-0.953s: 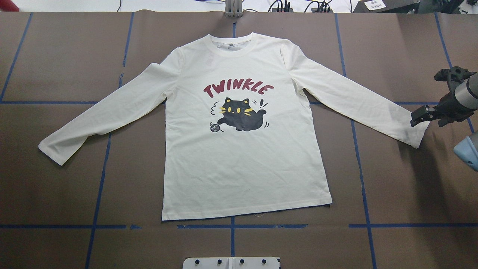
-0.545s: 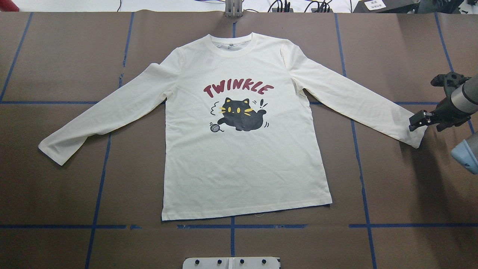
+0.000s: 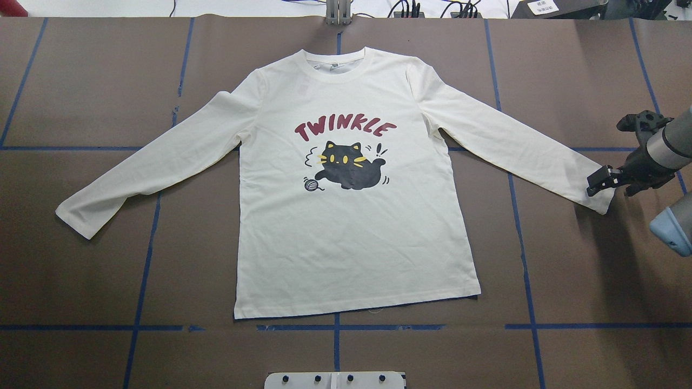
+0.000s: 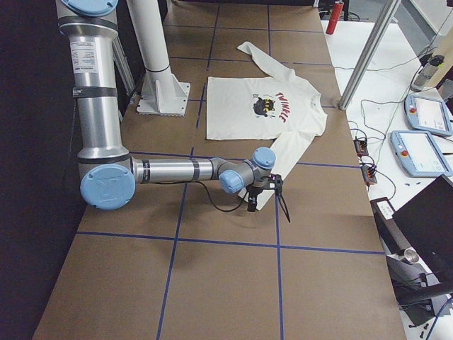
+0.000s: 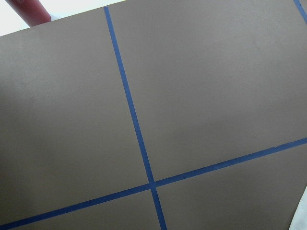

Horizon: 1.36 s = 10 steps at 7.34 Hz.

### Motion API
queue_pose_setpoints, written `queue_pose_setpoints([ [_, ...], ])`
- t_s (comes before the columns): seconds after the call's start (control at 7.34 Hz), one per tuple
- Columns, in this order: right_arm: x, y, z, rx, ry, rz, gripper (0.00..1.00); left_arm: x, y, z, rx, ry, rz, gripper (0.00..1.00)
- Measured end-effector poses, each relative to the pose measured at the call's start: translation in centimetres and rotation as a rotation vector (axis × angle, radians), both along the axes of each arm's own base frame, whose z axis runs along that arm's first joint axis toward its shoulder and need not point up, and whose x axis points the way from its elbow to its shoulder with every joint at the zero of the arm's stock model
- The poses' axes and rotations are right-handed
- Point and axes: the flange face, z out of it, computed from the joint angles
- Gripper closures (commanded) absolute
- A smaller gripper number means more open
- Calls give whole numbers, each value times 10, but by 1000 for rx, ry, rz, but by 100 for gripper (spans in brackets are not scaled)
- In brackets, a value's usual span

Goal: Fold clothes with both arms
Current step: 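Move the right gripper to the sleeve cuff nearest it and grasp, then lift the held sleeve with the right gripper and carry it across the chest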

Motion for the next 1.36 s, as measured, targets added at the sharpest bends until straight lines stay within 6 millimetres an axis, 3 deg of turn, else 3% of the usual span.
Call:
queue_pose_setpoints([
  [0.14,0,1,0,-4,-7,-4,86,0,0,0,0,0,0,0],
  [0.27,0,3,-1,-8,-20,-11,100,0,0,0,1,0,0,0],
  [0.54,-2,4,-6,-10,-39,-21,100,0,0,0,1,0,0,0],
  [0.95,-3,1,-33,27,-71,-19,100,0,0,0,-2,0,0,0],
  [1.23,-2,-3,-63,70,-97,-7,100,0,0,1,-3,0,0,0],
  [1.36,-6,-11,-94,106,-129,-1,100,0,-1,2,-4,0,0,0],
])
